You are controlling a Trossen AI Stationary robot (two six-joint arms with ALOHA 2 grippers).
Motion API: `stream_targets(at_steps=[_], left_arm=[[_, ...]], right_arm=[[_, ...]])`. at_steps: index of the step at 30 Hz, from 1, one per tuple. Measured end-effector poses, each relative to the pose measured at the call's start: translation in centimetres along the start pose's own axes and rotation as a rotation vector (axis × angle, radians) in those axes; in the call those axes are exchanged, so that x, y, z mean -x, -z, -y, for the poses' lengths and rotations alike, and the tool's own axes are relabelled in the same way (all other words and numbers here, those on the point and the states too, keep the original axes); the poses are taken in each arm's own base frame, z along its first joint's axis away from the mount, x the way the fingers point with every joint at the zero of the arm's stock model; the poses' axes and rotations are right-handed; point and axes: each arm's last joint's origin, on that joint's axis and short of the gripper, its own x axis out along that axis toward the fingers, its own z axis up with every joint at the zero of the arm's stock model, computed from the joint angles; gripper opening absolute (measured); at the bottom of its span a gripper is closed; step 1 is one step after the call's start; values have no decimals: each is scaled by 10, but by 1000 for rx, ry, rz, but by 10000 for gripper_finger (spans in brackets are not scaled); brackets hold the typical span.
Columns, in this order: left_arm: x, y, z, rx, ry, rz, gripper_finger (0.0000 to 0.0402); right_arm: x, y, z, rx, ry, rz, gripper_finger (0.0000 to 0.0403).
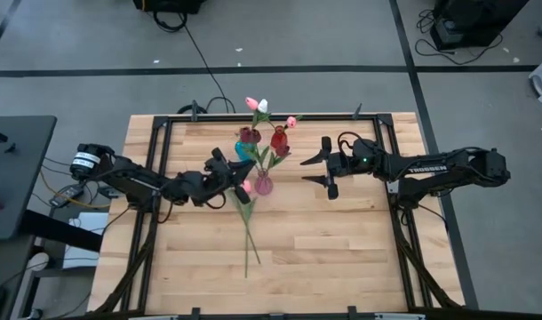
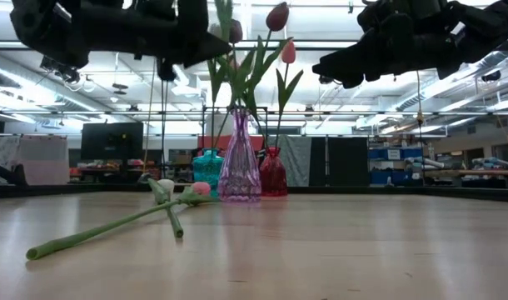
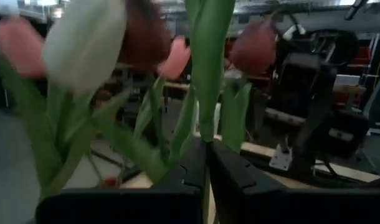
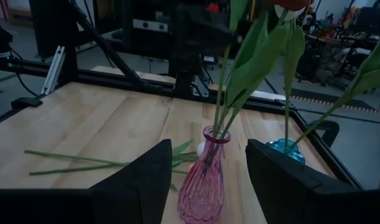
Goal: Sort flowers into vase by color
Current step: Put the dark red flower into the pink vase, then put the pink flower into the red vase
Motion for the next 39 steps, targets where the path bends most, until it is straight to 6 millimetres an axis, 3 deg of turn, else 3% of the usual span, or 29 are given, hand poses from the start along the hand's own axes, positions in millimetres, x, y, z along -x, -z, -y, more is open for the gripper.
stream_targets(at_steps=[13, 21, 27, 32, 39], left_arm=[[4, 18, -2, -32, -20, -143, 121], [-5, 16, 15, -96, -25, -376, 126], [8, 4, 29, -109, -40, -470, 126], [24, 3, 36, 6, -40, -530, 126], [41, 24, 48, 317, -7, -766, 126]], right_arm=[[0, 0, 0, -1, 0, -3, 215], [0, 2, 0, -6, 17, -24, 215], [0, 4, 1, -11, 42, -48, 215], [0, 4, 1, -12, 41, -50, 215], [0, 4, 1, -12, 45, -50, 215]])
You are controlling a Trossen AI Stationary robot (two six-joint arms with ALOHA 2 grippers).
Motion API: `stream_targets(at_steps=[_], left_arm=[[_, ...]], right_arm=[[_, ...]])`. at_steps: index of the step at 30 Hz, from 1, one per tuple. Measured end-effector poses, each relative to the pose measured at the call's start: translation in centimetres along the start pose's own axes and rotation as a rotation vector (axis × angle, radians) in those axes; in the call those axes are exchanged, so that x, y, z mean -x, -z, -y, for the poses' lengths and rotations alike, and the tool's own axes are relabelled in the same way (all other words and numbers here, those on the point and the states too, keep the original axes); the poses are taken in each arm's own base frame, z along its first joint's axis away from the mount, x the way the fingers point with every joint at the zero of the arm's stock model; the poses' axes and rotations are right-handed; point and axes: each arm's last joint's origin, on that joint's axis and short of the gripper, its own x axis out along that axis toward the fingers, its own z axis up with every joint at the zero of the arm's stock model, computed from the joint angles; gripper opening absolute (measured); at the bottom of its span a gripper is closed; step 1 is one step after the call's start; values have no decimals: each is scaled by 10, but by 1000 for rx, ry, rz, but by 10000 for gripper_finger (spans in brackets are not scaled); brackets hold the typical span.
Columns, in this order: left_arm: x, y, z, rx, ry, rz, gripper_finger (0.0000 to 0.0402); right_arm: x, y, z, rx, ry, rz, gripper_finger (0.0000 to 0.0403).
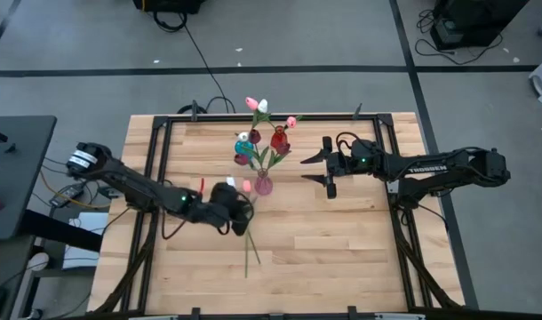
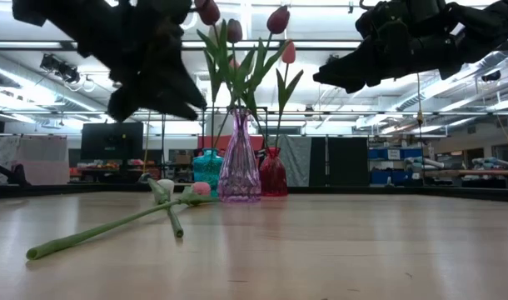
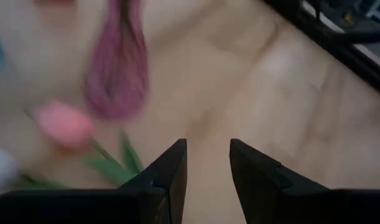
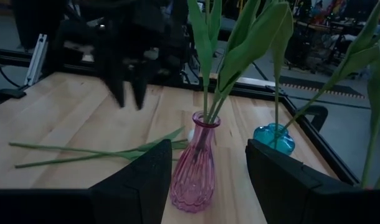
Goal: Sort flowers into vase by color
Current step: Put the pink flower into the red vase
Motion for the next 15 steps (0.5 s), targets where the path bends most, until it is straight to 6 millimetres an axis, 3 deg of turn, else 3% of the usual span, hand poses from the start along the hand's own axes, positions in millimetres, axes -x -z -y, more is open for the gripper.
stream_targets(at_steps=[10, 15], left_arm=[[-19, 35, 5, 208, 23, -235, 87], [-27, 44, 6, 253, -14, -309, 60]], right_arm=[[0, 0, 0, 35, 1, 2, 215], [0, -1, 0, 55, 3, 11, 215]])
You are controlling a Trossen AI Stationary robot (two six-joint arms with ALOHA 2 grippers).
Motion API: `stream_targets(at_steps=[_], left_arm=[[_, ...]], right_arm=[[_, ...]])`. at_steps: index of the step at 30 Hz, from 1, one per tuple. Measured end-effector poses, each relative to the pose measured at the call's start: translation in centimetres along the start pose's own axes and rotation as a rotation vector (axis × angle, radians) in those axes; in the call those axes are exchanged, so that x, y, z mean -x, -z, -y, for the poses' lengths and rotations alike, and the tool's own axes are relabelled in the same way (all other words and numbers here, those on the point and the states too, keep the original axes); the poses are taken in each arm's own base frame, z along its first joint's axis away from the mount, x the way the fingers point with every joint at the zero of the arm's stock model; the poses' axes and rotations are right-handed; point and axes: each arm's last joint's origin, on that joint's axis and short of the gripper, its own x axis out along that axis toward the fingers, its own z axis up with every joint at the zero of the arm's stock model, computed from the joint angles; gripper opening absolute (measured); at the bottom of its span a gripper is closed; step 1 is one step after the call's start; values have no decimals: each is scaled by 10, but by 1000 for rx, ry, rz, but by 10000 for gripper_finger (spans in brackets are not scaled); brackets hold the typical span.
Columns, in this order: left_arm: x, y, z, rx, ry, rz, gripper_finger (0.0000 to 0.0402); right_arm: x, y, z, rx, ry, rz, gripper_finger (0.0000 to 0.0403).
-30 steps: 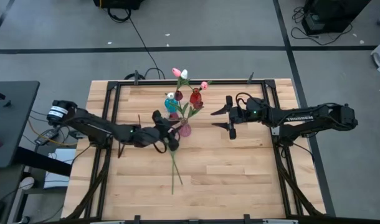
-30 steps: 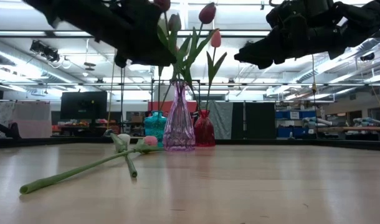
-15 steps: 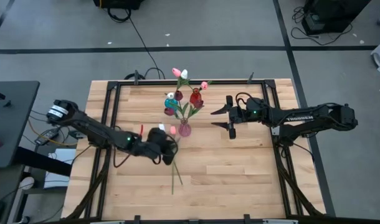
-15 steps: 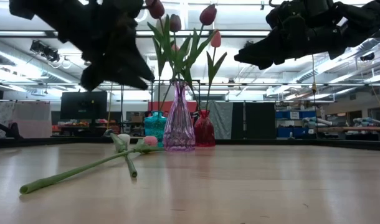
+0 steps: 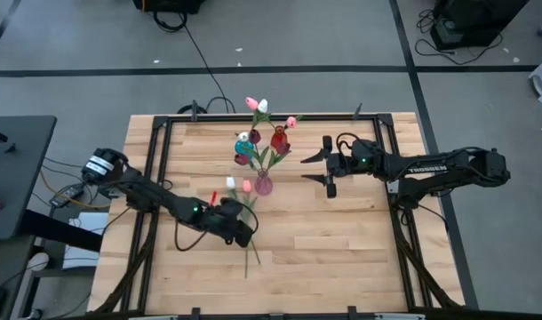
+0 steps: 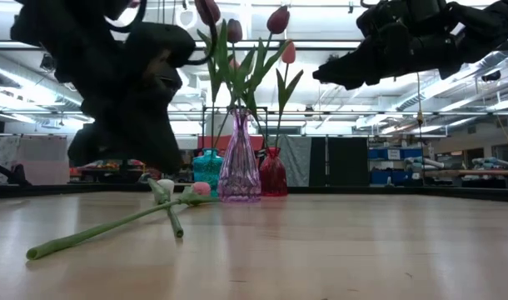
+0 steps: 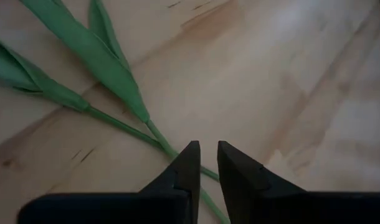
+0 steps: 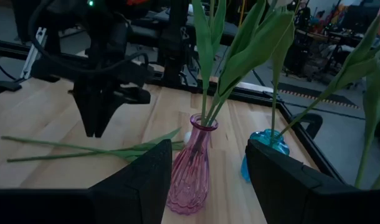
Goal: Sort flowers into vase by color
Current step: Put the pink flower into the red vase
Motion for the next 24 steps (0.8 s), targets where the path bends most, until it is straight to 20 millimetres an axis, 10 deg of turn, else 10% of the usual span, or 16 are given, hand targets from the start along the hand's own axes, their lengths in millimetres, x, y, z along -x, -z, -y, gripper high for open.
stream_targets(at_steps=[8, 24], left_arm=[[-6, -11, 7, -23, -141, -23, 50], [-37, -18, -7, 27, -198, -108, 160]], right_arm=[[0, -2, 0, 4, 3, 16, 215], [0, -2, 1, 6, 3, 25, 215]])
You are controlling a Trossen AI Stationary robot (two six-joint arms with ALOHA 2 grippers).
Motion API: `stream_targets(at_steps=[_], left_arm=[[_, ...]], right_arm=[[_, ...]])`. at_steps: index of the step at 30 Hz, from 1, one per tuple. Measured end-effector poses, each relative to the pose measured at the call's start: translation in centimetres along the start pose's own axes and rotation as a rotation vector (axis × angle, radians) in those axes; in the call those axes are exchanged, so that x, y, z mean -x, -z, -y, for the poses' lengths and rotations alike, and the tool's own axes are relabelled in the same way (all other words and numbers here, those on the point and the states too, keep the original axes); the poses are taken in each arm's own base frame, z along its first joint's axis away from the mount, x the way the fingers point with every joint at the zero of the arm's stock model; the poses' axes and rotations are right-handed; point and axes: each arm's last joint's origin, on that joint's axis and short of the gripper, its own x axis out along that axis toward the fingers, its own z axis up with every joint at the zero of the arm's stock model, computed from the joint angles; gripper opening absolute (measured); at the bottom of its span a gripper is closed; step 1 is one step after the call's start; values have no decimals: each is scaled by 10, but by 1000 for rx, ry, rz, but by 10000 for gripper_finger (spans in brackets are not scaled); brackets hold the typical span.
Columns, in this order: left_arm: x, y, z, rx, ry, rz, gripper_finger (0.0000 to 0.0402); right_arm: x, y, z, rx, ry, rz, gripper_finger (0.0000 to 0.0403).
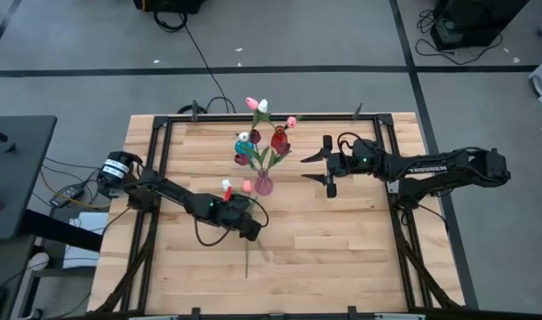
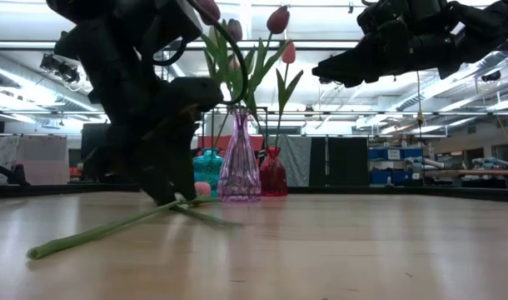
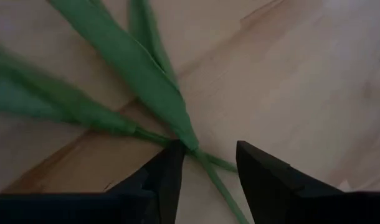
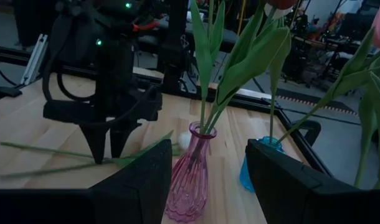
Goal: Sort flowers into vase by color
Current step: Put the pink flower into the red vase
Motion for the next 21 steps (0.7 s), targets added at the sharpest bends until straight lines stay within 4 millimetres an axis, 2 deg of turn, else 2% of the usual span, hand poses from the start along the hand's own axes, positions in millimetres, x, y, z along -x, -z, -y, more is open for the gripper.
stream_targets(at_steps=[6, 10, 15, 21], left_arm=[[-5, 0, -2, 2, -13, 6, 151], [-5, 0, -4, -3, -33, 4, 105], [-5, 3, -7, -47, -75, -4, 19], [3, 5, -6, -139, -67, 0, 9]], right_arm=[[0, 0, 0, 0, 1, 0, 215], [0, 0, 0, 2, 3, -1, 215], [0, 0, 0, 3, 3, -1, 215], [0, 0, 0, -10, 3, -2, 215]])
